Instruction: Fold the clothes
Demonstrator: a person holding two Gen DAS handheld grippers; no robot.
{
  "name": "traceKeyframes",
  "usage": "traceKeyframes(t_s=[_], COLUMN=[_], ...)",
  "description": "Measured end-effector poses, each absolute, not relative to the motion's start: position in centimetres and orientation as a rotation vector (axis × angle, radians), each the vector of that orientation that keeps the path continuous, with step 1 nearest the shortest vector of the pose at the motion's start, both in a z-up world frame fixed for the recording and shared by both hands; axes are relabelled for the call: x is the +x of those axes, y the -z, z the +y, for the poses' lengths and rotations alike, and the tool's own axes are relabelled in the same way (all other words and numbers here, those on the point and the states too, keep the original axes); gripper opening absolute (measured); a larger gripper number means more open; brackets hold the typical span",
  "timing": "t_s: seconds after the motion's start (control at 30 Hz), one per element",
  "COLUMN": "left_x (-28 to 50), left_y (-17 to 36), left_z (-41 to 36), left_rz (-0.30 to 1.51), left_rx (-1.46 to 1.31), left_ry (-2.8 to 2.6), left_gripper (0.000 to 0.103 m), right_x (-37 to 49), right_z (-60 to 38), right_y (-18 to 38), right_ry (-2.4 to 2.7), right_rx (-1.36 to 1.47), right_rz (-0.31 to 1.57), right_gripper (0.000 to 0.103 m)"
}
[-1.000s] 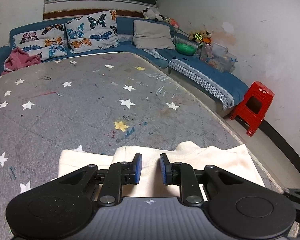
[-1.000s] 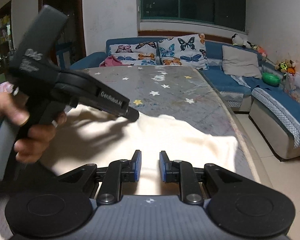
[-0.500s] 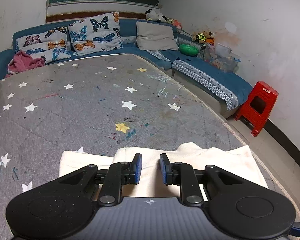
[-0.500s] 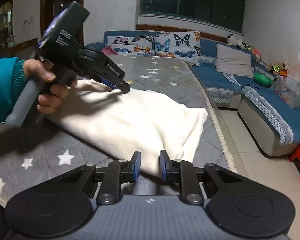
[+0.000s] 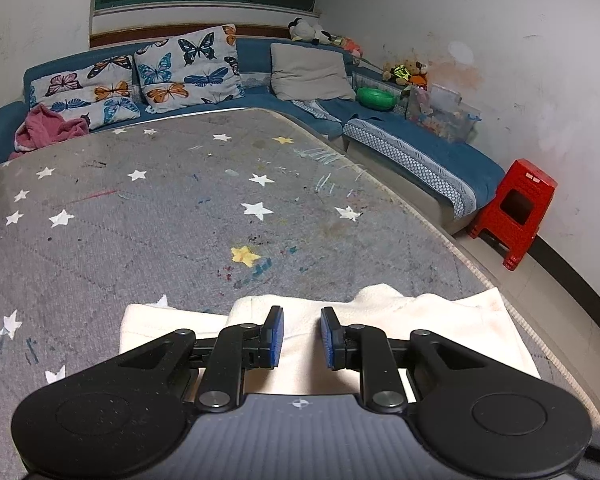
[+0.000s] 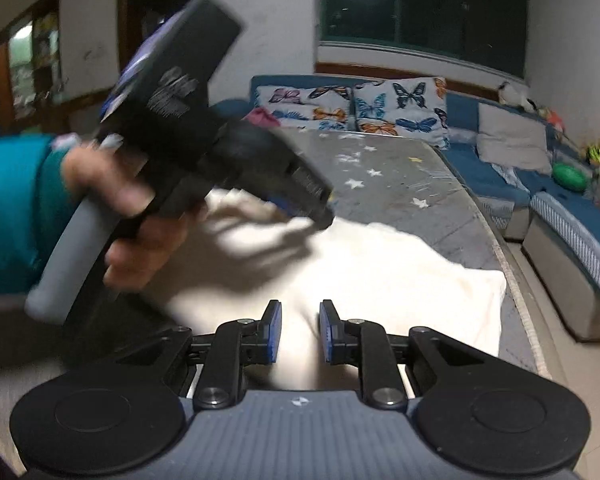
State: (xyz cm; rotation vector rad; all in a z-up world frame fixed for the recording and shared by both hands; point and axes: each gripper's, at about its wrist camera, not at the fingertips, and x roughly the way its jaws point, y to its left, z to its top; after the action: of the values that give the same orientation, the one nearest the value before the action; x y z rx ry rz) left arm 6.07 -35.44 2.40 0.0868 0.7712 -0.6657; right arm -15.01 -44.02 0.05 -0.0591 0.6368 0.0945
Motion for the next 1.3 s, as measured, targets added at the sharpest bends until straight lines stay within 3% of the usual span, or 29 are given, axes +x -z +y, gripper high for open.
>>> traceKeyframes(t_s=[0.57, 0.9, 1.17, 1.3], left_x=[1.3, -1.1, -3.0, -3.8], left_y=[-3.6, -3.1, -3.3, -3.3], left_z=[-29.3, -27.1, -26.8, -26.6], left_rz=[0.767, 0.778, 0.759, 0.751], left_rx=[0.076, 0.073, 0.1, 0.115], left_ry=[0.669, 0.623, 0.601, 0.588], left_gripper=[0.022, 0.023, 0.041, 0.043], right_x=[-14.4, -15.5, -16.7, -17.3], right_z=[-43.5, -42.8, -42.8, -43.2], right_y=[-0.3, -0.2, -0.5, -0.2], right_ry=[-0.108, -0.108, -0.077, -0.054], right_rx=[-0.053, -0.062, -0.043, -0.016], right_rz=[0.622, 0.644, 0.64, 0.657], right_gripper=[0.019, 0.026, 0.035, 0.038])
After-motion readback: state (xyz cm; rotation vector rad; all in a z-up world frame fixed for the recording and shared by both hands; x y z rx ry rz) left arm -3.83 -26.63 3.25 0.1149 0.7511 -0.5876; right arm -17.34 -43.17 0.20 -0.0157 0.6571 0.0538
